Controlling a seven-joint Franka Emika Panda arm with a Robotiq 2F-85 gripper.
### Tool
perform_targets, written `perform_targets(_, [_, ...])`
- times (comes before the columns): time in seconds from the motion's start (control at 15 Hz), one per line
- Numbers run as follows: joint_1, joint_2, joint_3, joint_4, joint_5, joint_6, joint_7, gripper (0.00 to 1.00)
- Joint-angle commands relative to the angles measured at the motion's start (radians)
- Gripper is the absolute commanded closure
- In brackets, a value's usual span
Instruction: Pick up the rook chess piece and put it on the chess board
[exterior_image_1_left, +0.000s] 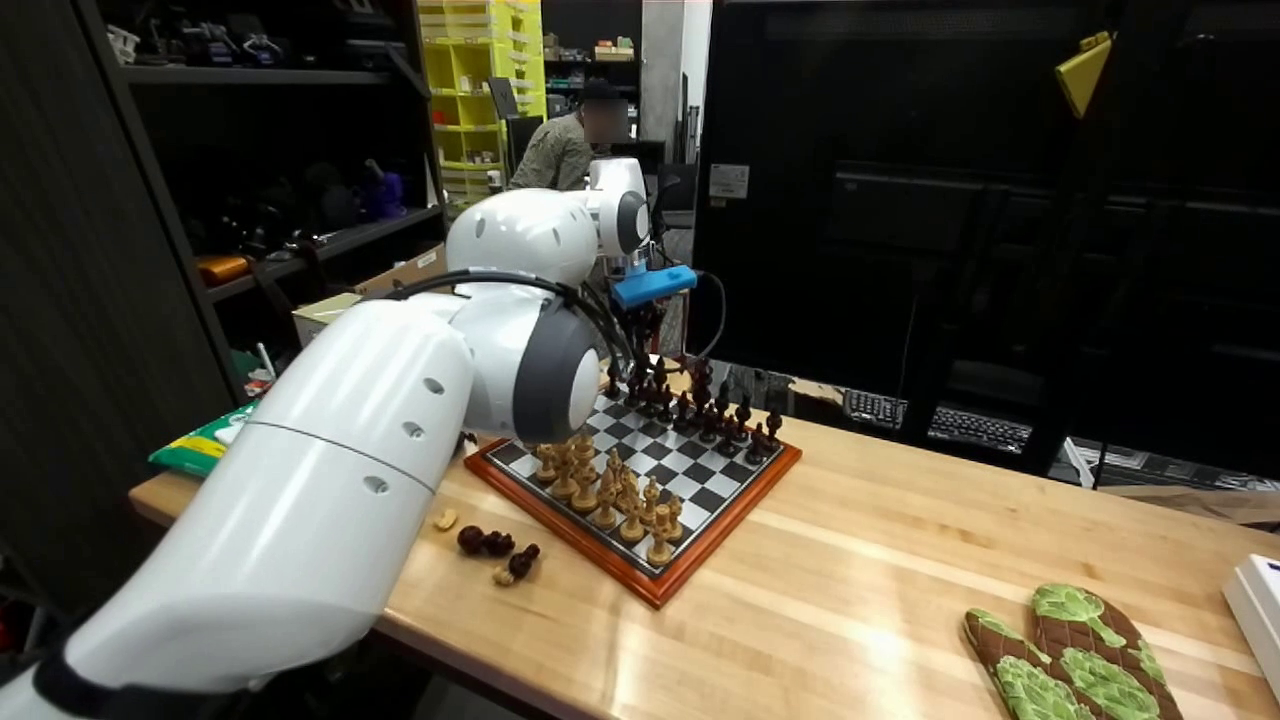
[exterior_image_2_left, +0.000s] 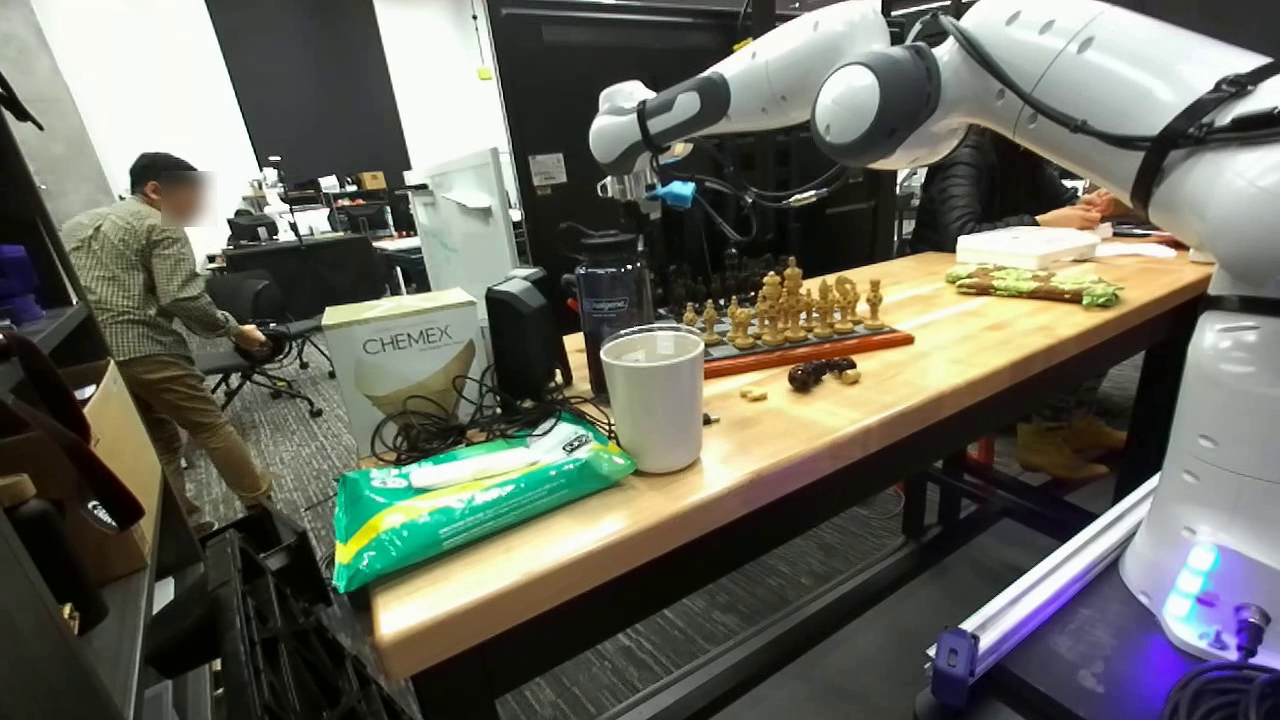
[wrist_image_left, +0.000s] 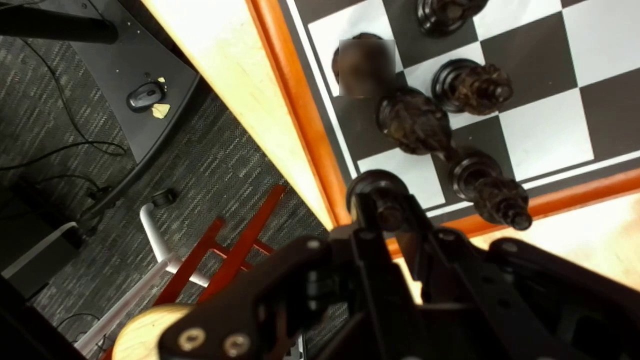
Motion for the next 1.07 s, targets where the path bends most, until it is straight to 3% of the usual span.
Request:
perform_targets(0.0, [0.0,0.04,0.006,0.068,0.006,-0.037,-0.025,0.96])
perform_targets(1.0, [0.006,0.07,0.036,0.109,0.018,-0.102,-0.016,0.96])
